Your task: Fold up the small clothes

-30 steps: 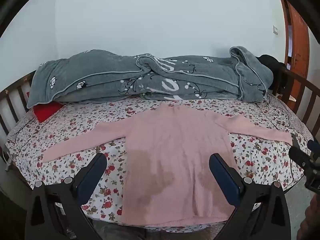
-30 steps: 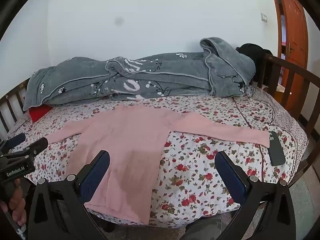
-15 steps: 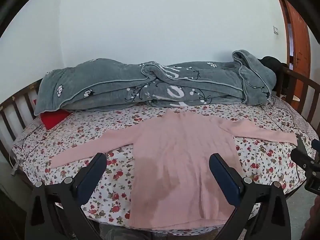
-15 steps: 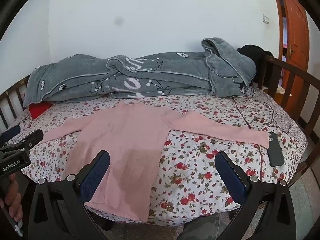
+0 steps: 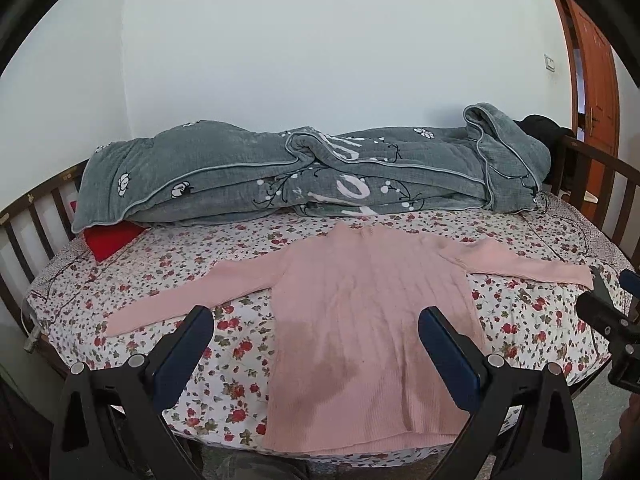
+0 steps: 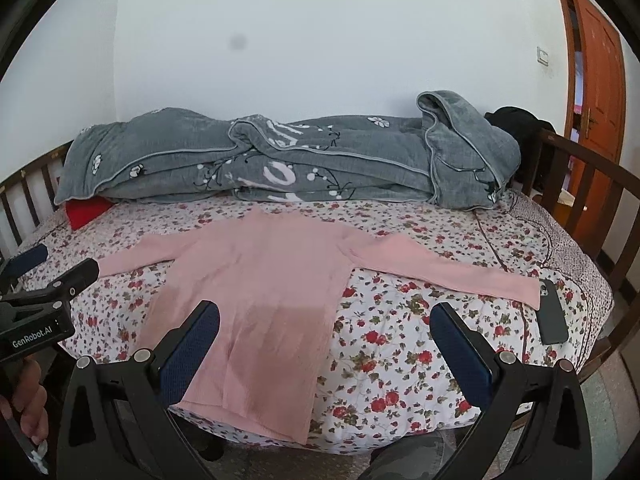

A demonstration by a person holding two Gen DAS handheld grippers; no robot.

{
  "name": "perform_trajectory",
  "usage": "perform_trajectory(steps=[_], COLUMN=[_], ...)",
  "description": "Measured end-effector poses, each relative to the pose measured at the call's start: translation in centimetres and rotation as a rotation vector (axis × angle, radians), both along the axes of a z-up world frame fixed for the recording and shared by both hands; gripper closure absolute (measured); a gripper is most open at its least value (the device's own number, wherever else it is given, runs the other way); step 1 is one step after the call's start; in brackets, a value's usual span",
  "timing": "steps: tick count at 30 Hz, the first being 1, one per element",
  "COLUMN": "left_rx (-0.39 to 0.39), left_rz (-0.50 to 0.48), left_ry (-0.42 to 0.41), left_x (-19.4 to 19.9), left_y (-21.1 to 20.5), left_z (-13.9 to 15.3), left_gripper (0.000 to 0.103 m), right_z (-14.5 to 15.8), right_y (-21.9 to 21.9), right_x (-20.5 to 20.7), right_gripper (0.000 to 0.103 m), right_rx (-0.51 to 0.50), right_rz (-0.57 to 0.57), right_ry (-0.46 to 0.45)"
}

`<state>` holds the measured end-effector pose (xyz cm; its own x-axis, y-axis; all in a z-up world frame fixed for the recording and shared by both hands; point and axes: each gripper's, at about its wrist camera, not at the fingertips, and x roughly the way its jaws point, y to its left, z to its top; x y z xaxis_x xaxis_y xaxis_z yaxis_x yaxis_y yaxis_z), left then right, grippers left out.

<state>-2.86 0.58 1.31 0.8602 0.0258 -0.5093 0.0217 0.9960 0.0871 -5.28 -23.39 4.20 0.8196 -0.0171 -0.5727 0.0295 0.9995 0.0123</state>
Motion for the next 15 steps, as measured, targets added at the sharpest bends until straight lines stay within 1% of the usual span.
perform_trajectory(steps=[5, 15], left_rx=[-0.008, -0.026], left_rz=[-0.002, -0.007], left_ry=[-0.006, 0.002], left_x=[-0.21, -0.42], left_y=[0.08, 0.19], left_z=[0.07, -0.04], left_gripper=[0.000, 0.000], right_z=[0.30, 0.29], right_y=[-0.31, -0.41], right_x=[-0.20, -0.23], right_gripper=[0.000, 0.000], right_rx=[0.029, 0.040], right_rz=[-0.003, -0.002], right_ry=[-0.003, 0.002])
